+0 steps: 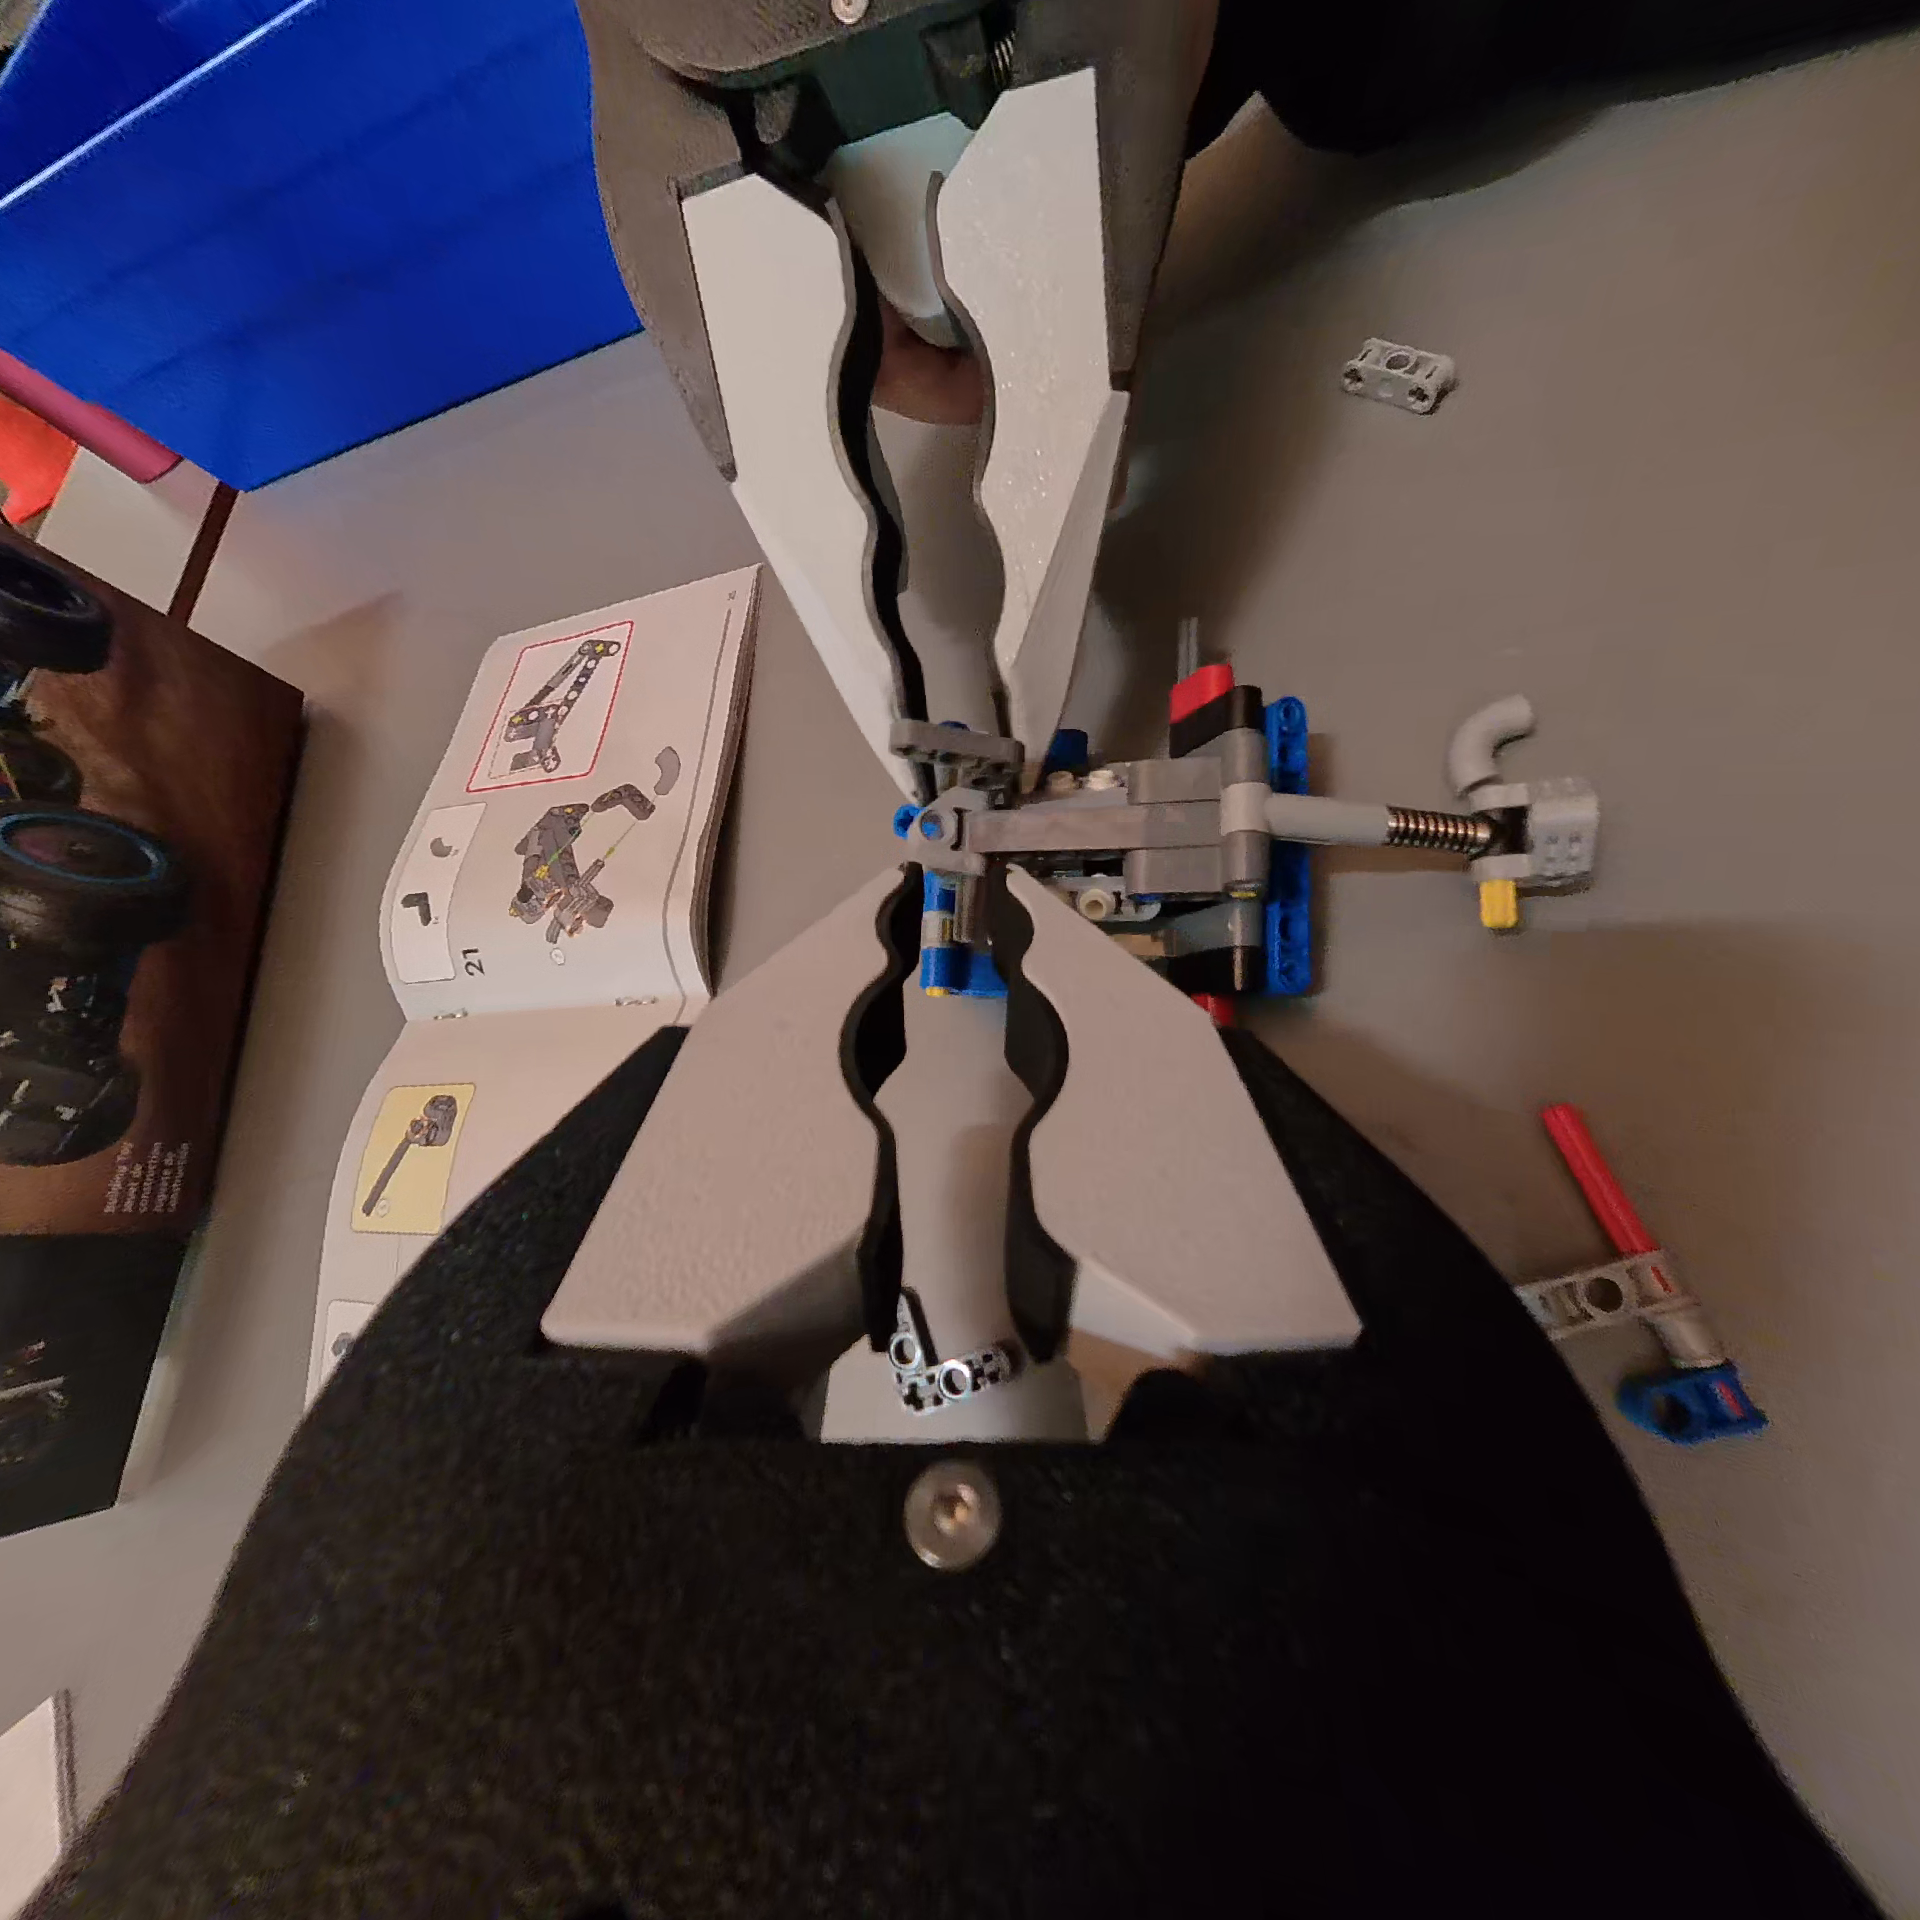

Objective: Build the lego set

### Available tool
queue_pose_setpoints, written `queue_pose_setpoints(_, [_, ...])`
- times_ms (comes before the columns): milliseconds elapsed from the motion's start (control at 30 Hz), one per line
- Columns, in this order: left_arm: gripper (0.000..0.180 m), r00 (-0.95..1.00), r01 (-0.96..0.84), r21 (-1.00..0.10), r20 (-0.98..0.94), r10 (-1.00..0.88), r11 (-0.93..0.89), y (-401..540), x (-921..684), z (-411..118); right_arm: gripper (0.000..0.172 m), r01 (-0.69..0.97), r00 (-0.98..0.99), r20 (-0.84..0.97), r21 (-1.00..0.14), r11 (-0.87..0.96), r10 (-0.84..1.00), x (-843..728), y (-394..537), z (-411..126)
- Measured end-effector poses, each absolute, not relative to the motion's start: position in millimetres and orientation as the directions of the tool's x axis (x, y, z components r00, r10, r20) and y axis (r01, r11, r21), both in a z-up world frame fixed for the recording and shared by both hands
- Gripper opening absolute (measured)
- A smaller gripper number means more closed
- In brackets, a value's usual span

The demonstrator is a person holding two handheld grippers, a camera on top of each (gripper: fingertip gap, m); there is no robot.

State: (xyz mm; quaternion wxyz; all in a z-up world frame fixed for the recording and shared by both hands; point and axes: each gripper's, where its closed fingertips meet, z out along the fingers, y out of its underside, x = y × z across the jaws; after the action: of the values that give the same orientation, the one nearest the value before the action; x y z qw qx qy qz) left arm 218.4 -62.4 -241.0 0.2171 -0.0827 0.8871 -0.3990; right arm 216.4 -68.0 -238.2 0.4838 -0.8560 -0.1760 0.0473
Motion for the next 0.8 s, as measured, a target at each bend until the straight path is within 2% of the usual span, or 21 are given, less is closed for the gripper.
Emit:
queue_pose_setpoints(100, [0.010, -0.888, 0.034, -0.748, -0.326, -0.323, 0.662, -62.0, 219.0, -239.2, 0.005, 0.288, 0.929, 0.126, -0.839, -0.462, 0.349, 217.6, -68.4, -237.5])
queue_pose_setpoints(200, [0.011, -0.895, 0.014, -0.787, -0.285, -0.343, 0.617, -61.6, 218.6, -231.7, 0.005, 0.226, 0.938, 0.061, -0.853, -0.470, 0.342, 216.4, -67.3, -237.6])
queue_pose_setpoints(300, [0.010, -0.890, -0.174, -0.850, -0.081, -0.449, 0.496, -57.8, 226.0, -225.7, 0.005, 0.159, 0.947, -0.005, -0.863, -0.480, 0.322, 217.5, -66.3, -238.1])
queue_pose_setpoints(400, [0.011, -0.868, -0.340, -0.852, 0.121, -0.482, 0.399, -59.6, 230.7, -228.6, 0.005, 0.120, 0.949, -0.047, -0.861, -0.494, 0.313, 217.2, -66.0, -238.4])
queue_pose_setpoints(567, [0.008, -0.860, -0.442, -0.827, 0.281, -0.426, 0.347, -66.5, 230.1, -231.2, 0.010, 0.200, 0.945, 0.032, -0.843, -0.499, 0.325, 218.7, -69.9, -238.3])
queue_pose_setpoints(700, [0.005, -0.865, -0.450, -0.824, 0.306, -0.397, 0.345, -68.0, 226.9, -230.1, 0.013, 0.305, 0.932, 0.134, -0.788, -0.535, 0.336, 224.2, -83.7, -232.8])
queue_pose_setpoints(800, [0.003, -0.871, -0.439, -0.828, 0.296, -0.393, 0.349, -68.4, 225.4, -229.0, 0.013, 0.402, 0.885, 0.216, -0.800, -0.445, 0.413, 206.6, -91.2, -207.4])
